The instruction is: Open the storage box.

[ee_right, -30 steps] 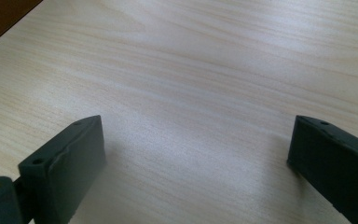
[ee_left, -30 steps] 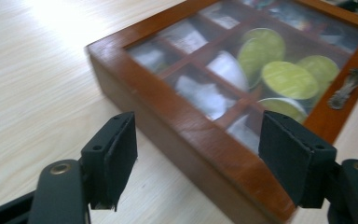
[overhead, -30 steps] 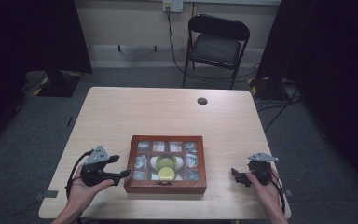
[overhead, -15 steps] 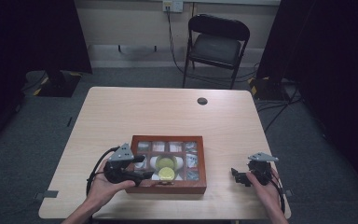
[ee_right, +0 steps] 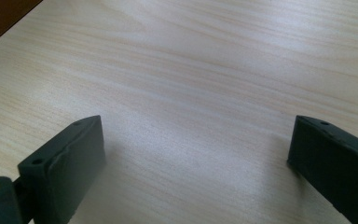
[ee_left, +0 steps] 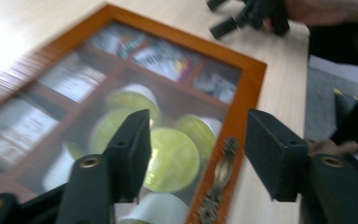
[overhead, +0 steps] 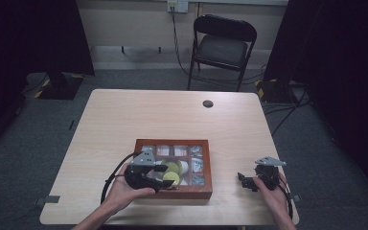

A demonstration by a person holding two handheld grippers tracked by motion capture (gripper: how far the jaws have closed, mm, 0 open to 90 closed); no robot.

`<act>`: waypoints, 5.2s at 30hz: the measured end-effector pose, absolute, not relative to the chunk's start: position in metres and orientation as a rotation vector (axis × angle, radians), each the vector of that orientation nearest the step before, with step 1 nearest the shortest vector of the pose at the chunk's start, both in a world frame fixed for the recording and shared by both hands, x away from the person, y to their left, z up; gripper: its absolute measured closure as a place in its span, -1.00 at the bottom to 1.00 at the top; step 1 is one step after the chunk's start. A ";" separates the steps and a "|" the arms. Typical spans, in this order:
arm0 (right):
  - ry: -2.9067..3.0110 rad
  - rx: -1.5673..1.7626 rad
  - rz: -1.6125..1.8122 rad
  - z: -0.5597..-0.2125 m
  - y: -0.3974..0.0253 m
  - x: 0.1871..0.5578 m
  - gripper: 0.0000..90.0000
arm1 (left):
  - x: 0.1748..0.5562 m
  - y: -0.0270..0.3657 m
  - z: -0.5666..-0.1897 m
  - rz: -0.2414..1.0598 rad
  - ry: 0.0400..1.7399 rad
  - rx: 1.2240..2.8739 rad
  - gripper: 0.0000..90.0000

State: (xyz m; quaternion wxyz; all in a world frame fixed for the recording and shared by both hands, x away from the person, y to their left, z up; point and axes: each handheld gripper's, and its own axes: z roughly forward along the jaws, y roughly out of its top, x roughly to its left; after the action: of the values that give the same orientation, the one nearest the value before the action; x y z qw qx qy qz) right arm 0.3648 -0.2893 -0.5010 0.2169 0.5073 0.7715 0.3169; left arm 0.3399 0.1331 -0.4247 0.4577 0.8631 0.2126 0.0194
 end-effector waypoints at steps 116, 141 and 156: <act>2.137 1.405 0.877 -0.501 -0.289 0.365 -0.94 | 0.373 0.135 -0.396 -0.299 0.524 2.115 0.81; 2.137 1.406 0.877 -0.501 -0.289 0.365 -0.94 | 0.383 0.136 -0.375 -0.325 0.581 2.105 0.80; 2.137 1.405 0.877 -0.501 -0.289 0.365 -0.94 | 0.392 0.136 -0.362 -0.337 0.609 2.101 0.80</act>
State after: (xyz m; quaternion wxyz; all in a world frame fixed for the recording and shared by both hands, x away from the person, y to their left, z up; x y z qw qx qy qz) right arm 0.3648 -0.2892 -0.5010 0.2171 0.5073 0.7715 0.3166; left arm 0.3918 0.1361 -0.3616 0.4477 0.8488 0.2460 -0.1362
